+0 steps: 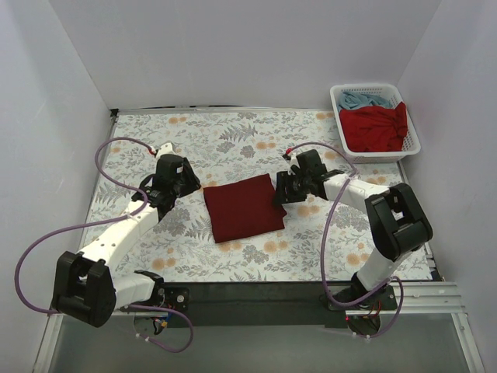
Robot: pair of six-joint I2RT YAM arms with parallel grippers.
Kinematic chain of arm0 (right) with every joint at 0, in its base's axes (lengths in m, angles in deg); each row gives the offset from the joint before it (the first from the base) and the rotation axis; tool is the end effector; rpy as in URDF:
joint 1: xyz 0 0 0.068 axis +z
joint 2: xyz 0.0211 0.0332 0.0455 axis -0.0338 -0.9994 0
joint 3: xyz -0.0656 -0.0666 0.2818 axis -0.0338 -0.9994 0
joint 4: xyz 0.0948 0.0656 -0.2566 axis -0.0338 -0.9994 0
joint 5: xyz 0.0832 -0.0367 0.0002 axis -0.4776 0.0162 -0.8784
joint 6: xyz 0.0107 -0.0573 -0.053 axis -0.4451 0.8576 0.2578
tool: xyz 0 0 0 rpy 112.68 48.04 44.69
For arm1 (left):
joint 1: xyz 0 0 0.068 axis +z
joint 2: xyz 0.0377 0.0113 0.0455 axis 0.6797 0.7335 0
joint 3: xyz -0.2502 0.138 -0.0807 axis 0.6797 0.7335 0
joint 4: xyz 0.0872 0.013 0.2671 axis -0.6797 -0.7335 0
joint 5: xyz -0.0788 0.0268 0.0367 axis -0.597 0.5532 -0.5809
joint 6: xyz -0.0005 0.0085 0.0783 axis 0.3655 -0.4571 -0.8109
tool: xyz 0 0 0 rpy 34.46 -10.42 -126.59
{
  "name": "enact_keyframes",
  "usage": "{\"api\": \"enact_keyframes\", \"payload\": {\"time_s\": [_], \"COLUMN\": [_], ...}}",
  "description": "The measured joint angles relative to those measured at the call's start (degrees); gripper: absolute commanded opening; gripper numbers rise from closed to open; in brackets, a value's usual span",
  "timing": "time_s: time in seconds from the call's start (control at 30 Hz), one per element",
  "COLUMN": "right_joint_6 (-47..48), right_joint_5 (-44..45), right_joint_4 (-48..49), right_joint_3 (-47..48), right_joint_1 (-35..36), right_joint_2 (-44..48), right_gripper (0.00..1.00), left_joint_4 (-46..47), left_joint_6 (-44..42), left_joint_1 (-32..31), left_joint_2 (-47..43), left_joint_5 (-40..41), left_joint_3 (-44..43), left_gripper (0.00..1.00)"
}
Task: Fold and stack the t-shirts
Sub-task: Neatly place the folded tshirt to the corner
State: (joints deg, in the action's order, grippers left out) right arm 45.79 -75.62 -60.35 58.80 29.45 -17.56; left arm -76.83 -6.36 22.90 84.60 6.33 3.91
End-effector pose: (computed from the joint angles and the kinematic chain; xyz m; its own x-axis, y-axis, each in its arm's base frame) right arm 0.3241 0.1927 0.1672 -0.8203 -0.0874 -0.5653 -0.3855 0.8146 0.4334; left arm 0.2769 -0.0863 0.2440 -0.3639 -0.8632 -0.3498 -0.5169 0.4996 -0.6951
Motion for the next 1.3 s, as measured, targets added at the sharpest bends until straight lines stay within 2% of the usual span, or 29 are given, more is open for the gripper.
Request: {"api": "enact_keyframes", "payload": {"time_s": [0.23,0.4,0.5,0.53,0.6,0.63,0.67,0.83,0.93,1.2,1.3], "right_joint_6": [2.1,2.8,3.8,4.0,4.7,5.2,5.6,8.9,12.5,20.9,21.2], "right_joint_5": [0.1,0.0,0.4,0.6,1.2,1.7,2.3,7.0,12.9,33.9,42.4], "right_joint_4": [-4.4,-6.1,-7.6,-8.1,-9.4,-9.8,-10.5,-14.2,-17.9,-23.9,-24.6], "right_joint_3": [4.0,6.4,7.6,8.0,8.8,9.0,9.1,9.7,9.6,6.2,6.0], "right_joint_1": [1.1,2.5,3.6,3.9,4.3,4.4,4.6,4.4,2.7,-10.1,-14.9], "right_joint_2": [-5.4,-7.4,-8.2,-8.5,-9.1,-9.2,-9.3,-8.2,-6.3,1.2,2.4], "right_gripper": [0.56,0.5,0.39,0.29,0.17,0.04,0.01,0.01,0.01,0.01,0.25], "left_joint_4": [-0.6,-0.6,-0.6,-0.6,-0.6,-0.6,-0.6,-0.7,-0.7,-0.9,-0.9], "left_joint_6": [-1.7,-2.2,-2.3,-2.3,-2.3,-2.3,-2.3,-2.4,-2.8,-3.4,-3.4], "left_joint_1": [0.0,0.0,0.0,0.0,0.0,0.0,0.0,0.0,0.0,0.0,0.0], "left_joint_2": [0.5,0.9,0.9,0.9,0.9,0.9,0.9,0.6,0.1,-2.0,-2.3], "left_joint_5": [0.4,0.3,0.1,0.0,0.0,0.0,0.1,0.1,0.1,0.5,0.4], "left_joint_3": [1.2,1.2,1.2,1.2,1.2,1.2,1.2,1.2,1.2,1.2,1.2], "left_gripper": [0.42,0.42,0.42,0.42,0.42,0.42,0.42,0.42,0.42,0.42,0.42]}}
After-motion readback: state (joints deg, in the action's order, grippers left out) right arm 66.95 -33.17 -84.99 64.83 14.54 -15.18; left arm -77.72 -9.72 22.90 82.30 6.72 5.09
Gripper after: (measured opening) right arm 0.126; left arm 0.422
